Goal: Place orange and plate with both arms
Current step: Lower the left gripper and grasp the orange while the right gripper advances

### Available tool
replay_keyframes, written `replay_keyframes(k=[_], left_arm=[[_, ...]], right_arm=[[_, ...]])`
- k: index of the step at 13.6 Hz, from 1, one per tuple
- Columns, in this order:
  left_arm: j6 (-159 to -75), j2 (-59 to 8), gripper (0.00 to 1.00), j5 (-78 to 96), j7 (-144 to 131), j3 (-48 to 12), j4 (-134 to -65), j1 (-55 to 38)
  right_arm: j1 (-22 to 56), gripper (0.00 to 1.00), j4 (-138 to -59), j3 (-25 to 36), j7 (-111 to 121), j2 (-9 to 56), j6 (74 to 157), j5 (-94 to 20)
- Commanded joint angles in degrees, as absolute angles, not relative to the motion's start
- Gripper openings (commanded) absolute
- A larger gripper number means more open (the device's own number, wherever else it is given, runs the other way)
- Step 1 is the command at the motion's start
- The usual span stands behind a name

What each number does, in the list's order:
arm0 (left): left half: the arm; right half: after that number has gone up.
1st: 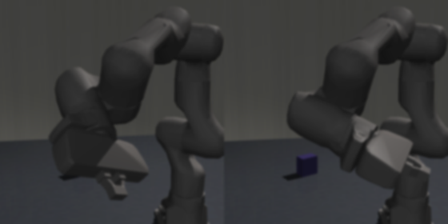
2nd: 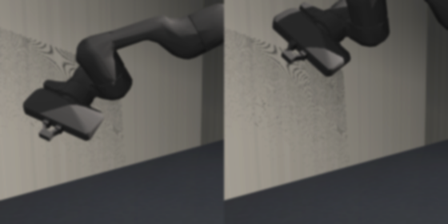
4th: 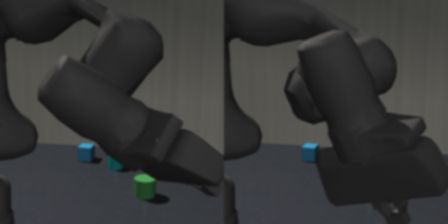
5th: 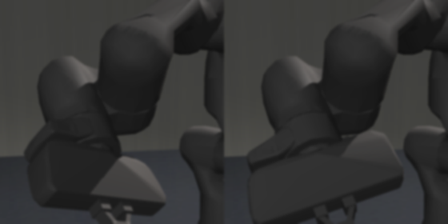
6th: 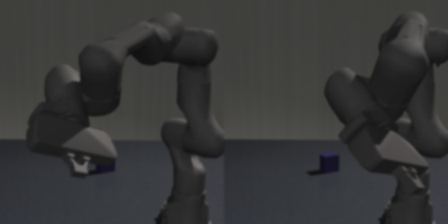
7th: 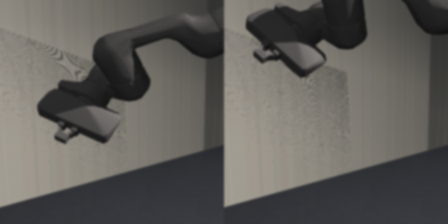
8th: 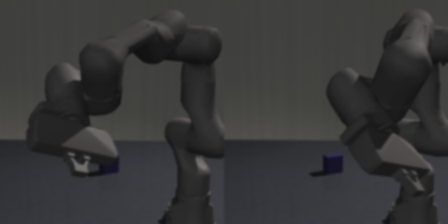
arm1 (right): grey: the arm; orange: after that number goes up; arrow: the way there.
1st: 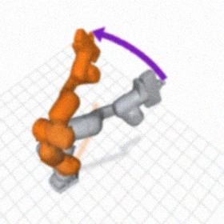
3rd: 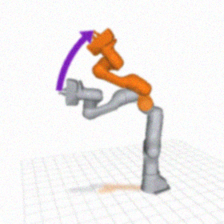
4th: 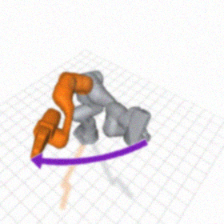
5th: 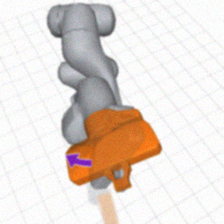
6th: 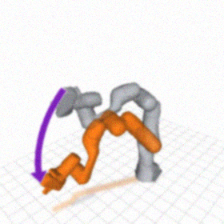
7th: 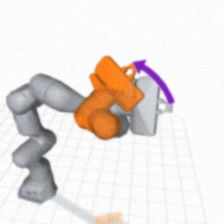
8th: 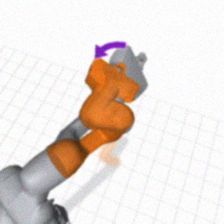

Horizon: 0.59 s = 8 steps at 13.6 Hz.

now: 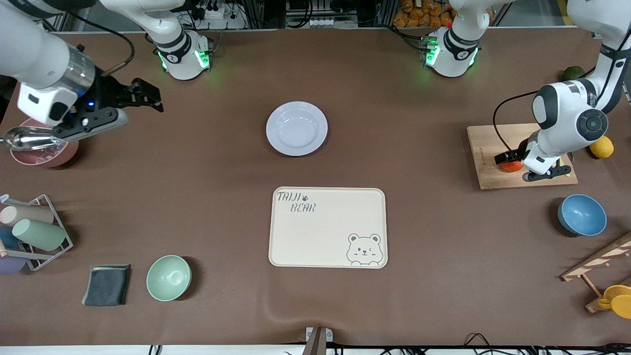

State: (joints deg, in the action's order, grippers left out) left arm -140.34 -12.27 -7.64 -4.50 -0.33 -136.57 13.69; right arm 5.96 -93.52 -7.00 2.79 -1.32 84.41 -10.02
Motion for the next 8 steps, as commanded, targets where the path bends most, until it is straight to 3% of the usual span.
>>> replay_keyframes(k=[1,8], left_arm=[[-140.6,-12.4,1.0,-9.1,-3.4,-0.8,-136.2,14.4],[-136.7,-12.7,1.0,-10.3,-1.0,-0.5,-133.6,14.5]], right_arm=[[6.5,1.0,-92.8,-6.7,2.7,-2.0,84.5,-11.1],[8.3,1.0,-93.9,-6.6,2.6,6.3,91.5,-11.2]])
